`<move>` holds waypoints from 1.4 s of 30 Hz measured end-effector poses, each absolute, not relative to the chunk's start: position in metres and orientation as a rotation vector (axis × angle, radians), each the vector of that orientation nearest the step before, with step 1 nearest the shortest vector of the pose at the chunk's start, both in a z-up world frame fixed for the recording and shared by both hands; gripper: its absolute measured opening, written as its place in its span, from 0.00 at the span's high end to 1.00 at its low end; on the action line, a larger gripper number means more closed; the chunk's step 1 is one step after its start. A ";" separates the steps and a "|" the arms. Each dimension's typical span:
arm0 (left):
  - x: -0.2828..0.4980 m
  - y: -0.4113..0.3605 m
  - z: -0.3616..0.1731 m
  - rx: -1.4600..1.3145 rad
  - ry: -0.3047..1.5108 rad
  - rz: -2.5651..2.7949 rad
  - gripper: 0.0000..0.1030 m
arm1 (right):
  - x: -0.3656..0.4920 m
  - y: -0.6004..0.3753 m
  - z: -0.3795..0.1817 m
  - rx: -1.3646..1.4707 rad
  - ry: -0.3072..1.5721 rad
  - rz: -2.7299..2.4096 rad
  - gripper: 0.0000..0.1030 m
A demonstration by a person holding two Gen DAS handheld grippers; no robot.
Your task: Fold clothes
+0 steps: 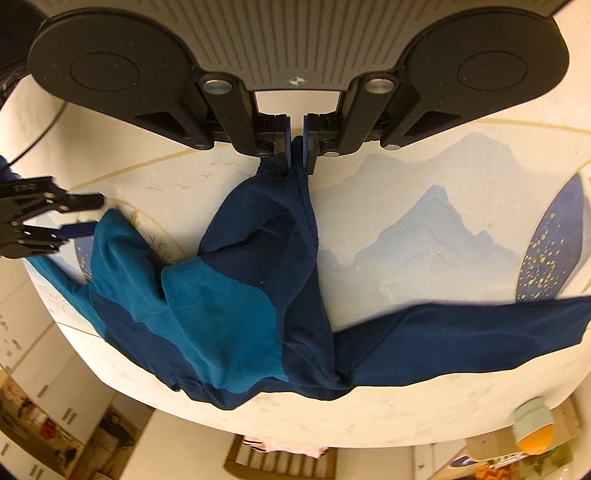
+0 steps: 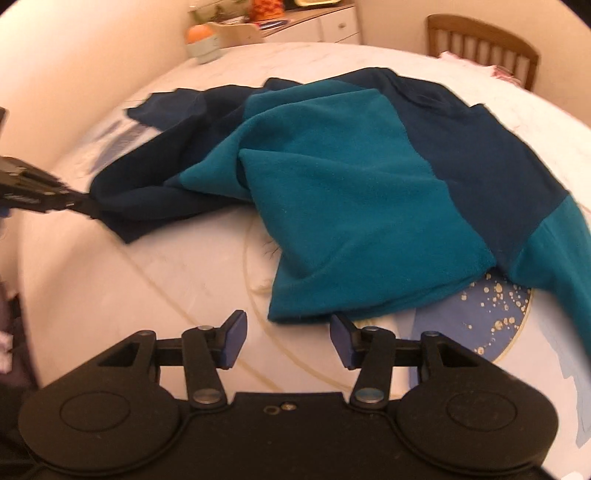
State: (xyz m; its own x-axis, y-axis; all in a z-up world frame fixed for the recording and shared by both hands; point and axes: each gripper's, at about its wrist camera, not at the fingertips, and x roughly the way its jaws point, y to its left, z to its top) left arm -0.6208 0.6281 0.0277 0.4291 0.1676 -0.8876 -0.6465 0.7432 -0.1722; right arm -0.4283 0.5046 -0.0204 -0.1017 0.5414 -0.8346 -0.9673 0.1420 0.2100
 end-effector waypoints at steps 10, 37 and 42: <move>-0.646 0.634 0.026 -0.486 1.003 0.457 0.96 | -0.425 0.476 0.001 -0.357 0.940 1.147 0.00; -0.637 0.690 0.061 -0.254 1.128 0.165 0.91 | -0.397 0.412 -0.008 -0.493 1.005 0.931 0.00; -0.558 0.693 0.057 -0.217 1.012 0.064 0.91 | -0.391 0.425 -0.025 -0.508 0.955 0.950 0.00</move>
State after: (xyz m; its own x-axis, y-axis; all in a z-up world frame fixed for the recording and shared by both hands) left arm -0.5580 0.6927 0.0567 0.5304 -0.0471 -0.8464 -0.1536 0.9766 -0.1506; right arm -0.3912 0.4251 -0.0255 0.2390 0.4507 -0.8601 -0.8577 0.5132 0.0306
